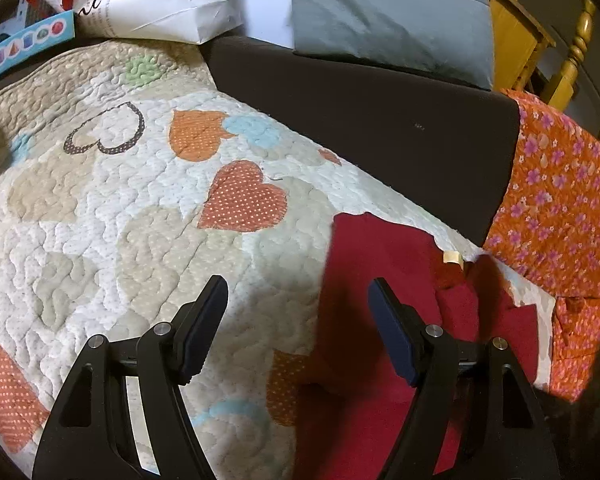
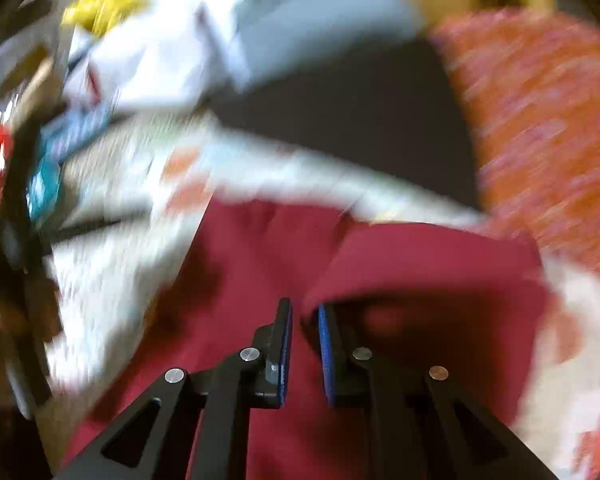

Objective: Fold small clothes

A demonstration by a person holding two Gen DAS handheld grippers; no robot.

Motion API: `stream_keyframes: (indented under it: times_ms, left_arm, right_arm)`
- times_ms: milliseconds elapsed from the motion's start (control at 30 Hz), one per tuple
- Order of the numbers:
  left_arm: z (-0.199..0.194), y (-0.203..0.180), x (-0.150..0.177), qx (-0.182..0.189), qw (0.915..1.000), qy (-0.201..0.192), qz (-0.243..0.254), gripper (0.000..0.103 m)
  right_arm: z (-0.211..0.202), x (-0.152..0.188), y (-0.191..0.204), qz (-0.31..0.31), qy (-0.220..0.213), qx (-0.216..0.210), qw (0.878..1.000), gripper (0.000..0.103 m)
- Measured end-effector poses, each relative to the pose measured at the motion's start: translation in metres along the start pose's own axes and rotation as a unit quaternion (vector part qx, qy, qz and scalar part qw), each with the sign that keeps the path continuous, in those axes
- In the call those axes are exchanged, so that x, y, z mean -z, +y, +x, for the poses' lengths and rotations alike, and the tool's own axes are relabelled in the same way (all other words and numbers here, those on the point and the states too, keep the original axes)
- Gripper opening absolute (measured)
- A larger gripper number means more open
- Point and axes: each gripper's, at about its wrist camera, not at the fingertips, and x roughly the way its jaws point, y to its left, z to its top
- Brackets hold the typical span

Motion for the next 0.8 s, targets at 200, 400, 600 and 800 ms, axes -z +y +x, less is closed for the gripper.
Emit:
stream_keyframes:
  times_ms: [200,400,600,800]
  left_arm:
    - [0.004,-0.009,0.001,0.011,0.9999,0.004,0.011,0.073]
    - [0.010,-0.009,0.005,0.004,0.9998,0.019,0.010,0.073]
    - [0.012,-0.007,0.002,-0.003,0.9998,0.016,0.007,0.073]
    - [0.008,0.001,-0.005,-0.010,0.9999,0.004,0.002,0.073]
  right_arm:
    - [-0.019,0.024,-0.028,0.055,-0.018,-0.003,0.998,0.026]
    - [-0.036,0.007,-0.050,0.109,-0.056,0.008,0.992,0.040]
    - [0.003,-0.049,-0.060,0.179,-0.053,0.010,0.982,0.044]
    - [0.048,-0.076,-0.079,0.193,0.000,0.047,0.980,0.008]
